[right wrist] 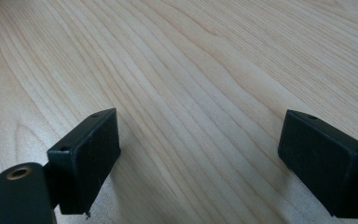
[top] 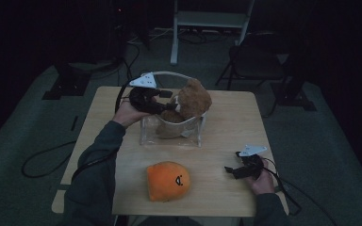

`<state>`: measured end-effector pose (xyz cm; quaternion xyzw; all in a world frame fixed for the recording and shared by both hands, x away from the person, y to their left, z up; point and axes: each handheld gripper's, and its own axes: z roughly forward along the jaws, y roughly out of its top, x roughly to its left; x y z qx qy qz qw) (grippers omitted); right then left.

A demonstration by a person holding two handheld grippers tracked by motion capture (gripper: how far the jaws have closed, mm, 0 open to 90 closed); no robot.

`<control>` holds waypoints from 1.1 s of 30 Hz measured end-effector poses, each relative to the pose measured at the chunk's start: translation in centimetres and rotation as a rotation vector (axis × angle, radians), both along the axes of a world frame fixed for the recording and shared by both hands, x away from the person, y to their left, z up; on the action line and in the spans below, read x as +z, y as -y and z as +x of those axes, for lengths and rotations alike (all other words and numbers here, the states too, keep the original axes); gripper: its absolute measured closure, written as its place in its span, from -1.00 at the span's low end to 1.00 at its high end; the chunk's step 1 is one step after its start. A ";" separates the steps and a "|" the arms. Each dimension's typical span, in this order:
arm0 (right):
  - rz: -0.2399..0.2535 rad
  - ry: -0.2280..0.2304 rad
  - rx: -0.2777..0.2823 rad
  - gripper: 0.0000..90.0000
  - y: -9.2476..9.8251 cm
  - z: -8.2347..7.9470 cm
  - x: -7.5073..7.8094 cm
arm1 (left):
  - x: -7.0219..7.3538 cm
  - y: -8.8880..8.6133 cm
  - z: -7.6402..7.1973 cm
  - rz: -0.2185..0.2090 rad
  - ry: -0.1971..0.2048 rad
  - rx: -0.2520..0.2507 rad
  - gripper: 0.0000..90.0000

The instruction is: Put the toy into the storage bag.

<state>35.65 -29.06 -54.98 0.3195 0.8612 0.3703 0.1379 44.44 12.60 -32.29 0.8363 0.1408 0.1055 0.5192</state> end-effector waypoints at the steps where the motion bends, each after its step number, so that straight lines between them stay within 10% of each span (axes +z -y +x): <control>1: -0.001 0.001 0.000 -0.74 0.0 0.0 0.0 | 0.1 -0.1 -0.2 -0.001 0.004 0.002 -0.04; 33: -0.001 -0.001 -0.001 -0.74 0.0 0.0 0.0 | -1.4 -1.5 -4.5 -0.039 0.031 -0.032 -0.13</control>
